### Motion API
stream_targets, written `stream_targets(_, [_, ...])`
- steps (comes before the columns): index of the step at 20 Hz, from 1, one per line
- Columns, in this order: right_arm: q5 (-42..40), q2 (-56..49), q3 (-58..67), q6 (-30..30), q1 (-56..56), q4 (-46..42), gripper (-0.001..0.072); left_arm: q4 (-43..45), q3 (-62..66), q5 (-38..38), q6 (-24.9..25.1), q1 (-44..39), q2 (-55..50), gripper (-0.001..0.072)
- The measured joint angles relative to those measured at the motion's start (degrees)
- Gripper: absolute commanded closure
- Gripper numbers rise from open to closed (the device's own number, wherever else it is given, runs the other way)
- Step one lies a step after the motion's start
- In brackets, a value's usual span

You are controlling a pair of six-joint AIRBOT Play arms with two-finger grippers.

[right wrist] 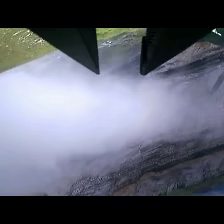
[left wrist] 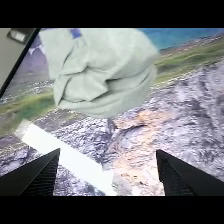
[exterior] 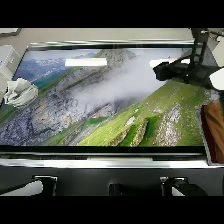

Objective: Fold the clothes and pants, and hang the long-sleeved shirts on hangers.

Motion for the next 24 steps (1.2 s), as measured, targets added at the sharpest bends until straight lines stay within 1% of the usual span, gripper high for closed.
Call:
stream_targets(3, [3.9,0.0,0.0,0.0,0.0,0.0,0.0341,1.0,-1.1,4.6,-1.1,3.4,-7.5,-0.0013])
stream_targets(5, [5.7,0.0,0.0,0.3,0.0,-0.2,0.0322,1.3,-1.5,8.5,-1.4,4.7,-12.7,-0.0013])
stream_targets(10, [7.8,-0.1,0.0,4.4,0.0,-0.9,0.0322,1.6,-1.7,19.1,-2.4,5.8,-22.8,-0.0013])
stream_targets(13, [8.2,-0.4,0.0,7.3,0.0,-2.2,0.0322,1.7,-1.7,23.3,-2.8,6.2,-27.2,-0.0013])
stream_targets(14, [8.2,-0.5,0.0,8.1,0.0,-2.4,0.0322,1.7,-1.7,24.5,-3.2,6.3,-28.5,0.0104])
stream_targets(15, [8.2,-0.6,0.0,8.7,0.0,-2.6,0.0322,1.6,-1.7,25.3,-3.7,6.3,-29.5,0.0505])
stream_targets(16, [8.2,-0.7,0.0,9.4,0.0,-2.7,0.0322,1.0,-1.7,26.1,-3.8,6.3,-30.3,0.0677])
stream_targets(20, [8.2,-0.9,0.0,10.7,0.0,-3.0,0.0322,-2.2,-0.8,25.8,-4.4,5.6,-30.6,0.0684])
stream_targets(24, [8.0,-0.9,0.0,11.1,0.0,-3.0,0.0323,-8.9,2.4,22.2,-4.2,1.3,-25.8,0.0684])
